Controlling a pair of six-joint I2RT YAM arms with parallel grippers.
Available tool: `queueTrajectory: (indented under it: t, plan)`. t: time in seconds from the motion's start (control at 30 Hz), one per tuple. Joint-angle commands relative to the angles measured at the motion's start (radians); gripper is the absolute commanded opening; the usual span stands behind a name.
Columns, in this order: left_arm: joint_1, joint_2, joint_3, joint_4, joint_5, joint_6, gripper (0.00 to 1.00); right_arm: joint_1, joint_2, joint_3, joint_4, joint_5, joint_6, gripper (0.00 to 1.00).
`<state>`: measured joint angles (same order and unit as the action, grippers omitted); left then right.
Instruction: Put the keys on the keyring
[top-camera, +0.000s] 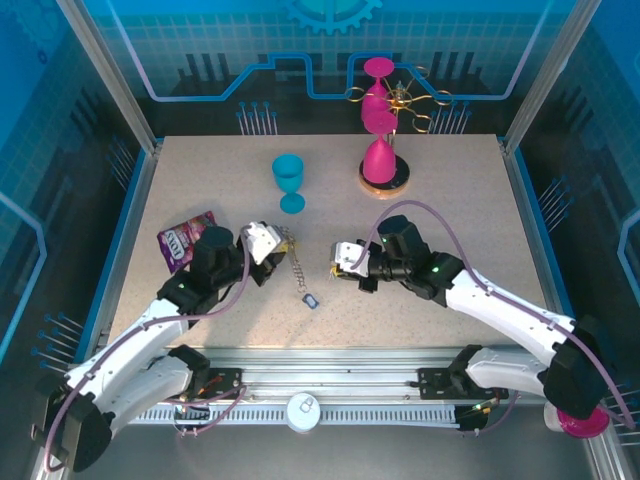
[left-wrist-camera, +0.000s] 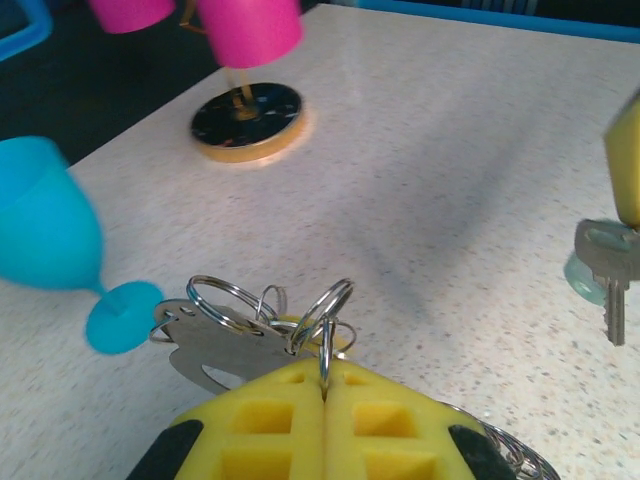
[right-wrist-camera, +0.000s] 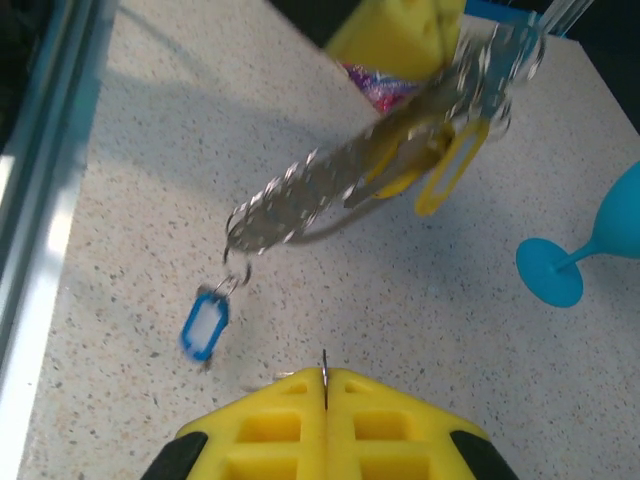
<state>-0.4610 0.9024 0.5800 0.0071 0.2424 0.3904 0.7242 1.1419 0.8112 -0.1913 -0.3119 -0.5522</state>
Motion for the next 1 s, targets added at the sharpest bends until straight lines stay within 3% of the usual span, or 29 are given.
queueTrajectory:
  t: [0.0, 0.23, 0.6, 0.97]
  plan:
    - [-0.014, 0.023, 0.020, 0.121, 0.139, 0.086, 0.00, -0.011, -0.033, -0.015, 0.007, -0.055, 0.051, 0.00]
    - [-0.016, 0.061, -0.014, 0.206, 0.292, 0.097, 0.00, -0.002, -0.030, 0.010, 0.053, -0.077, 0.087, 0.00]
    - [-0.021, 0.052, -0.068, 0.299, 0.312, 0.125, 0.00, 0.048, 0.043, 0.051, 0.116, -0.105, 0.115, 0.00]
    - [-0.027, 0.061, -0.068, 0.288, 0.316, 0.131, 0.00, 0.064, 0.081, 0.030, 0.246, -0.081, 0.201, 0.00]
